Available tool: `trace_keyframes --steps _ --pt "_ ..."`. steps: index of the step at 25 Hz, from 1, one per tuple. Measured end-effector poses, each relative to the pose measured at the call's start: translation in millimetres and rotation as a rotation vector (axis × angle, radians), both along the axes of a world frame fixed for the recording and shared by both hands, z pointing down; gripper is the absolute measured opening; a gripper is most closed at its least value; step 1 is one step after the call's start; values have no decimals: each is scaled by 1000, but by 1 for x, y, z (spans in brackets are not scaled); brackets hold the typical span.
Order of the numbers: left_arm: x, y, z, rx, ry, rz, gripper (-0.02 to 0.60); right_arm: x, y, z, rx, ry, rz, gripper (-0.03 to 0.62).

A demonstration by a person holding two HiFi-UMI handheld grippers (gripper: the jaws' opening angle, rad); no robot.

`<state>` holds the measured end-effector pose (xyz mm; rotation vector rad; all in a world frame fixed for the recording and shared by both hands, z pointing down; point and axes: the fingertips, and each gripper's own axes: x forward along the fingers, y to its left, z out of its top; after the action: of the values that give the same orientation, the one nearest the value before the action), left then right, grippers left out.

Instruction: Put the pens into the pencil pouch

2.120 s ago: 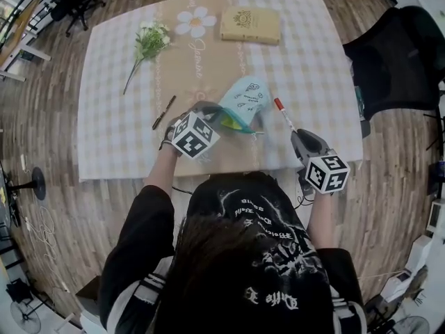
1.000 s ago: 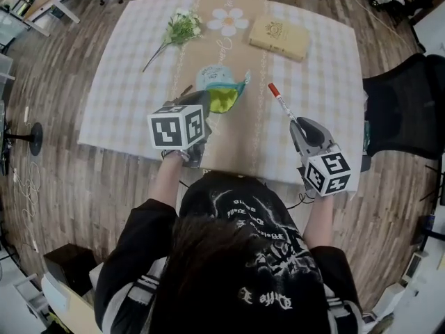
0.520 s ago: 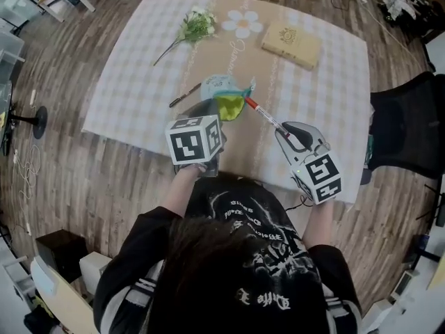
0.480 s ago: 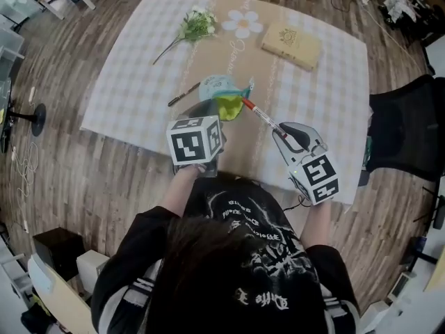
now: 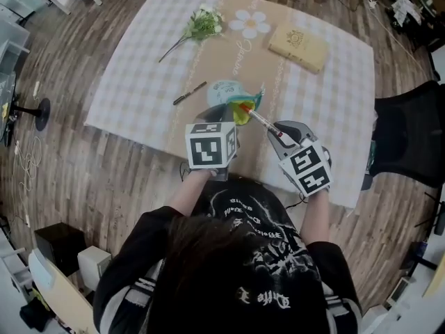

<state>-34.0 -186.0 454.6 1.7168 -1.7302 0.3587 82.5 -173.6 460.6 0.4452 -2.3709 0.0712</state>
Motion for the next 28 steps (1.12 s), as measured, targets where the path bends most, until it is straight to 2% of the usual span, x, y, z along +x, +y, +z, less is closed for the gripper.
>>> trace_keyframes --steps 4,14,20,25,28 --pt "10 -2 1 -5 18 45 28 -11 -8 7 -1 28 16 80" --pt "21 -2 4 -6 34 150 28 -42 -18 18 21 74 -41 80" --pt "36 -1 -1 28 154 259 28 -57 -20 28 59 148 -99 80" --pt "46 4 -4 29 226 355 28 -68 -20 29 56 137 -120 80" --pt "45 5 -6 31 277 373 28 -71 -20 28 56 130 -135 81"
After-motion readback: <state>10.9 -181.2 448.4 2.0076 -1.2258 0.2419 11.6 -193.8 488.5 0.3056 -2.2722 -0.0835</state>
